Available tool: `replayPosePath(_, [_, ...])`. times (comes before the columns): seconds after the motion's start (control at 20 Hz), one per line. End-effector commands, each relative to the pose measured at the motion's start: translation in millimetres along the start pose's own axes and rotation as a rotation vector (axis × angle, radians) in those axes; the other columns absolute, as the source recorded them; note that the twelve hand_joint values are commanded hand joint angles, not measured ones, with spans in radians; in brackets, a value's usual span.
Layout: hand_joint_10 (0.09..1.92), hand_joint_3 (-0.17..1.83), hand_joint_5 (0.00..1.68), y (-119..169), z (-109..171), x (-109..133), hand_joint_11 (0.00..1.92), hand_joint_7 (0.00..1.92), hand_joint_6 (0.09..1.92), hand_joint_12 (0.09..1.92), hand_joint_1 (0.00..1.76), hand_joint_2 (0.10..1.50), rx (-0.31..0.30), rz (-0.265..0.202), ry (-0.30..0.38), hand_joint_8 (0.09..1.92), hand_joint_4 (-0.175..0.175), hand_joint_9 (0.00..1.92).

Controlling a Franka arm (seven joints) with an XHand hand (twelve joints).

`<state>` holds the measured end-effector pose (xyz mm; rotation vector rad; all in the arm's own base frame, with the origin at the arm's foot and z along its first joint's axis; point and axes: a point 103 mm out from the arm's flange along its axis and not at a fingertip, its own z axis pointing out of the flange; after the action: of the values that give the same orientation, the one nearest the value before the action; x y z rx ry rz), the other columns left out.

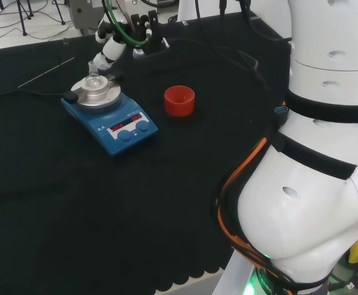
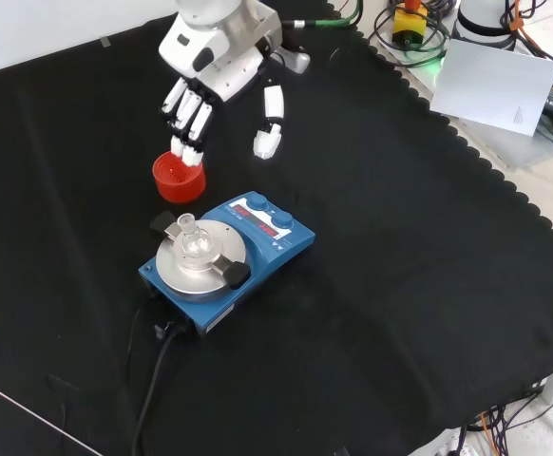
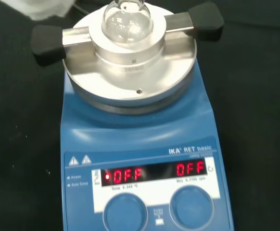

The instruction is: Turn on the heater.

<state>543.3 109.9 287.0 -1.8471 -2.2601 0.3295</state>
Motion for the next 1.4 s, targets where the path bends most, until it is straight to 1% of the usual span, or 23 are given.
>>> replayPosePath(0.05, [0.55,0.59,0.46,-31.4,-1.3,-4.0,0.43,0.52,0.1,1.34,0.9,0.64,0.054,0.049,-0.027,0.58,0.014,0.75])
replayPosePath(0.2, [0.49,0.69,0.47,-46.9,-1.0,-9.2,0.55,0.66,0.09,1.3,0.97,0.62,0.072,0.066,-0.034,0.57,0.012,0.9])
replayPosePath(0.35, [0.44,0.73,0.47,-62.0,3.1,-12.4,0.74,0.83,0.09,1.24,1.01,0.61,0.107,0.082,-0.037,0.56,0.007,1.08])
replayPosePath(0.4, [0.42,0.74,0.48,-66.5,4.9,-13.4,0.86,0.92,0.09,1.18,1.03,0.62,0.118,0.088,-0.038,0.56,0.0,1.18])
replayPosePath(0.5, [0.34,0.74,0.48,-74.5,8.0,-15.2,1.16,1.09,0.09,0.99,1.07,0.64,0.131,0.1,-0.046,0.58,-0.017,1.36])
replayPosePath(0.55, [0.33,0.72,0.48,-78.4,9.5,-15.5,1.33,1.17,0.09,0.87,1.1,0.65,0.136,0.104,-0.051,0.63,-0.031,1.46])
replayPosePath(0.65, [0.35,0.7,0.49,-85.3,12.5,-15.1,1.59,1.28,0.09,0.65,1.14,0.67,0.143,0.109,-0.061,0.75,-0.049,1.62])
replayPosePath(0.75, [0.38,0.68,0.49,-91.0,15.6,-12.7,1.74,1.33,0.09,0.53,1.17,0.68,0.157,0.11,-0.081,0.85,-0.058,1.73])
replayPosePath(0.85, [0.41,0.68,0.5,-95.3,19.7,-9.1,1.82,1.37,0.09,0.49,1.18,0.69,0.176,0.109,-0.105,0.92,-0.063,1.79])
replayPosePath(0.95, [0.52,0.67,0.5,-99.4,25.4,-5.6,1.88,1.39,0.09,0.51,1.2,0.69,0.193,0.108,-0.125,1.02,-0.065,1.82])
replayPosePath(1.1, [0.79,0.67,0.51,-105.2,35.2,-1.6,1.92,1.47,0.09,0.76,1.21,0.7,0.213,0.113,-0.148,1.18,-0.063,1.86])
replayPosePath(1.2, [0.93,0.69,0.52,-106.5,40.7,2.0,1.92,1.53,0.09,0.9,1.26,0.72,0.236,0.108,-0.162,1.31,-0.059,1.89])
replayPosePath(1.3, [1.05,0.74,0.52,-104.8,45.3,5.9,1.9,1.55,0.09,1.01,1.33,0.73,0.277,0.083,-0.155,1.42,-0.052,1.89])
replayPosePath(1.4, [1.16,0.84,0.47,-101.4,47.5,8.0,1.88,1.57,0.09,1.12,1.38,0.71,0.317,0.057,-0.145,1.5,-0.04,1.89])
